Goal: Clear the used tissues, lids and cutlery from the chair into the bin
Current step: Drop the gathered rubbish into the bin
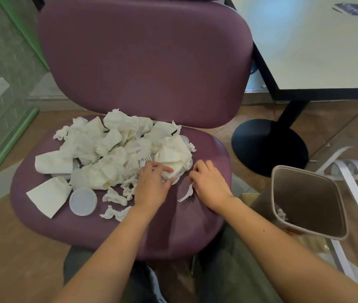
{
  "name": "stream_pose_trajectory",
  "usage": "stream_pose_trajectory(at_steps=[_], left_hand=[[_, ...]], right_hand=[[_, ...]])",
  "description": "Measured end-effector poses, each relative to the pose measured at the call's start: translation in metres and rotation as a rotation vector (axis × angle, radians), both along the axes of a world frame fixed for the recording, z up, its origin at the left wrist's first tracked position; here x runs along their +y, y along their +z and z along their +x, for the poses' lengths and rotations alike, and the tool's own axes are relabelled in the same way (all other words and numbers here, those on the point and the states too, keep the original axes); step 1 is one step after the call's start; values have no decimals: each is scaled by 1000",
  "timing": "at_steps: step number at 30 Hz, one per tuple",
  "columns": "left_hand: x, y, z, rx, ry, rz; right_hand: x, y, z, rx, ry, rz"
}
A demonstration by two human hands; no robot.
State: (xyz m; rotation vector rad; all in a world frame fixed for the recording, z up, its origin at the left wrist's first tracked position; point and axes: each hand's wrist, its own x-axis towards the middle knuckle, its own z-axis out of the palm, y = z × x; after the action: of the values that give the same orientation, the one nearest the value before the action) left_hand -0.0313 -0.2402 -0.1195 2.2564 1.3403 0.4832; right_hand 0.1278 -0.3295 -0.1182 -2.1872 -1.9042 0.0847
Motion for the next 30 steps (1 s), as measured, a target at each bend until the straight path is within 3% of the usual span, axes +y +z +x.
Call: stream_pose_trajectory(at_steps=[7, 15, 22, 25, 30], left_hand=[[-2, 5, -3, -151, 55, -27], [-9, 13, 7, -317, 176, -136], [-18, 15, 10, -267, 138, 60], [-25, 22, 14, -226, 158, 189], [-26, 37, 18, -299, 123, 177]], right_hand=[[-19, 20, 20, 117, -178, 244], [-63, 14, 60, 738, -834, 333], [-128, -7, 114, 744, -1133, 258], [-141, -12, 127, 716, -1180, 217], [-147, -15, 133, 708, -1190, 132]])
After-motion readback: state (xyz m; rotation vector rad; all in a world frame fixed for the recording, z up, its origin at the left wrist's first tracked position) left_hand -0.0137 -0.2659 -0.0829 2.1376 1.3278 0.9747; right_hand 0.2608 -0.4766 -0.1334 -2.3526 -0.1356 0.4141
